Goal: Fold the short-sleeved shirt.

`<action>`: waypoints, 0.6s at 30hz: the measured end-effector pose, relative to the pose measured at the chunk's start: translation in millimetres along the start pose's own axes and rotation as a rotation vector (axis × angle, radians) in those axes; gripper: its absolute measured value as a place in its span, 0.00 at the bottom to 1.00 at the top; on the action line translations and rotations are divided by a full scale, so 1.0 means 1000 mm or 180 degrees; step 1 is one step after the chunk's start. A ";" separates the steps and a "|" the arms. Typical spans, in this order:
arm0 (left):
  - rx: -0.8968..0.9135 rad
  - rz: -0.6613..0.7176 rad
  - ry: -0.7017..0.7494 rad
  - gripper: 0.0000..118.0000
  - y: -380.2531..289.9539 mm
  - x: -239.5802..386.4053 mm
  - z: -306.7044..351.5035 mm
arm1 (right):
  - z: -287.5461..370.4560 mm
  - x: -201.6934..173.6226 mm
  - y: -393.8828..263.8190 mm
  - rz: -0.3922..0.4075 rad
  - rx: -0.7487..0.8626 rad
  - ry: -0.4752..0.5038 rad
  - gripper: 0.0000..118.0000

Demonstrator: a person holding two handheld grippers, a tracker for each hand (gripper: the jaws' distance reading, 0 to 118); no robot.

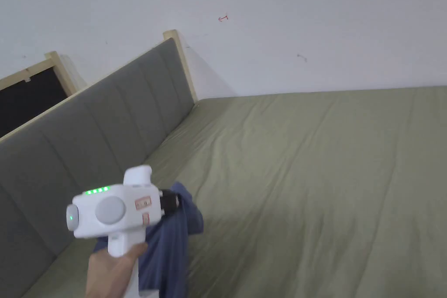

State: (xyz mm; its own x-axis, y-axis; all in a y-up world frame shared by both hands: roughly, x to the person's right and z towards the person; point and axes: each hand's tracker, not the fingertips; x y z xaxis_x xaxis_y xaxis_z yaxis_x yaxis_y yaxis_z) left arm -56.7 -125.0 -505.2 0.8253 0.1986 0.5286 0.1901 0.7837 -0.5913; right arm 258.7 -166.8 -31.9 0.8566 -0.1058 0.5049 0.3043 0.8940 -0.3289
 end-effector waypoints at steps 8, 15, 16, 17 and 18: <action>0.0422 -0.0775 -0.0532 0.03 0.054 0.189 -0.006 | 0.025 0.031 0.005 -0.0191 0.0152 -0.0259 0.00; -0.0369 -0.0841 -0.1485 0.03 -0.074 0.332 -0.076 | 0.052 0.059 0.003 -0.0259 0.0200 -0.0578 0.00; -0.0560 -0.0912 -0.1641 0.03 -0.102 0.351 -0.080 | 0.056 0.062 0.002 -0.0243 0.0191 -0.0640 0.00; -0.0695 -0.1006 -0.1728 0.03 -0.131 0.366 -0.078 | 0.060 0.066 0.001 -0.0218 0.0179 -0.0700 0.00; -0.0815 -0.1093 -0.1852 0.03 -0.161 0.381 -0.075 | 0.065 0.070 0.000 -0.0188 0.0171 -0.0765 0.00</action>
State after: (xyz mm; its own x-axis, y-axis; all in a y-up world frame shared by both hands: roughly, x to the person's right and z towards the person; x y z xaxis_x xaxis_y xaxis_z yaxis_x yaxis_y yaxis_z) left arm 267.7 -219.9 -254.2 0.2935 0.3030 0.9066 0.5654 0.7097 -0.4203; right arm 291.4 -146.4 55.1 0.7124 -0.0579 0.6993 0.3230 0.9118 -0.2535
